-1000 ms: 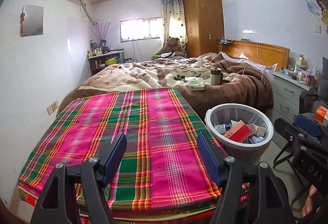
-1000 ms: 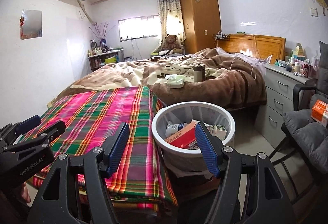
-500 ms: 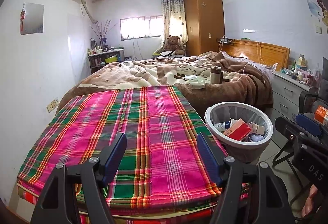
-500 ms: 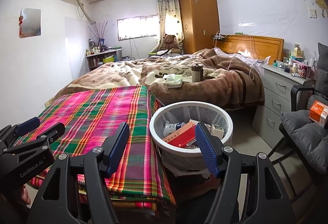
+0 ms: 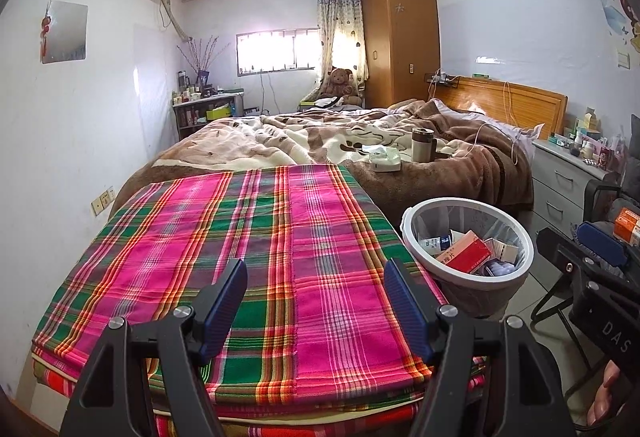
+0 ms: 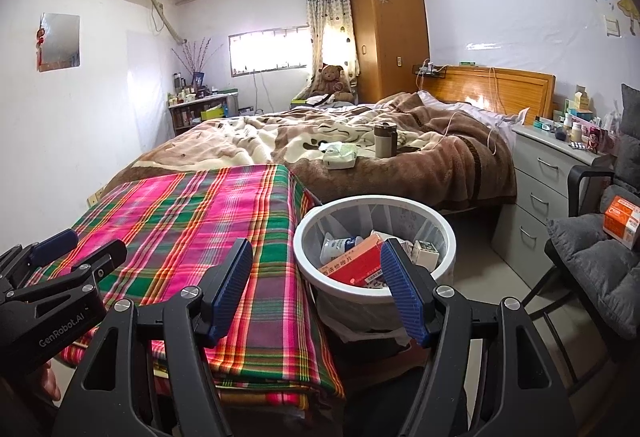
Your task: Collect trash
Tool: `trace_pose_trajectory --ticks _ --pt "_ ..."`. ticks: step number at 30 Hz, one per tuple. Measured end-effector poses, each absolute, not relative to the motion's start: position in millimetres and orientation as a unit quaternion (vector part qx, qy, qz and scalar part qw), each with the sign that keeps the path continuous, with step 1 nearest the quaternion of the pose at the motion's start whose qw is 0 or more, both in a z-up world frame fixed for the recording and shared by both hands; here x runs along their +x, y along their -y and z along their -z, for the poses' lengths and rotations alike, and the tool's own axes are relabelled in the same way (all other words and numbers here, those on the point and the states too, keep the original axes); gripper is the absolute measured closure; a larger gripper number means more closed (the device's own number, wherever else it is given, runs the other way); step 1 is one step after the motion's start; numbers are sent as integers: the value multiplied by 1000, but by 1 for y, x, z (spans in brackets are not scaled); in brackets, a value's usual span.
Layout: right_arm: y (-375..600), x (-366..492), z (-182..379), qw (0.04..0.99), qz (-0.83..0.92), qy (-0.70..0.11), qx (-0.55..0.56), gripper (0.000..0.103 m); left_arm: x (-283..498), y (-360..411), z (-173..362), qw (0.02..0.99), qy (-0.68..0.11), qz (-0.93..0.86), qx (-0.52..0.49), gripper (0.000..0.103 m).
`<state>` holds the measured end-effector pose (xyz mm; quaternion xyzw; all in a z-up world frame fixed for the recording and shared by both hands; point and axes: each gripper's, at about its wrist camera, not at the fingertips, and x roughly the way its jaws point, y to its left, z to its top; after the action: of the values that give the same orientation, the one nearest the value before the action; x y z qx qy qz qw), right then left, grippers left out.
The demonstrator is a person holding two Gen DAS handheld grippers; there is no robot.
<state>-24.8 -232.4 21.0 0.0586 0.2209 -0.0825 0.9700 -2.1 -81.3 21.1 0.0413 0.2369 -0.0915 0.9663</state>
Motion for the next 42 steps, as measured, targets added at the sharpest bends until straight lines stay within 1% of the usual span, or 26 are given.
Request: trace_pose_trajectory --ticks 42 --pt "230 -25 -22 970 77 -224 59 35 -1 82 -20 967 -235 90 40 32"
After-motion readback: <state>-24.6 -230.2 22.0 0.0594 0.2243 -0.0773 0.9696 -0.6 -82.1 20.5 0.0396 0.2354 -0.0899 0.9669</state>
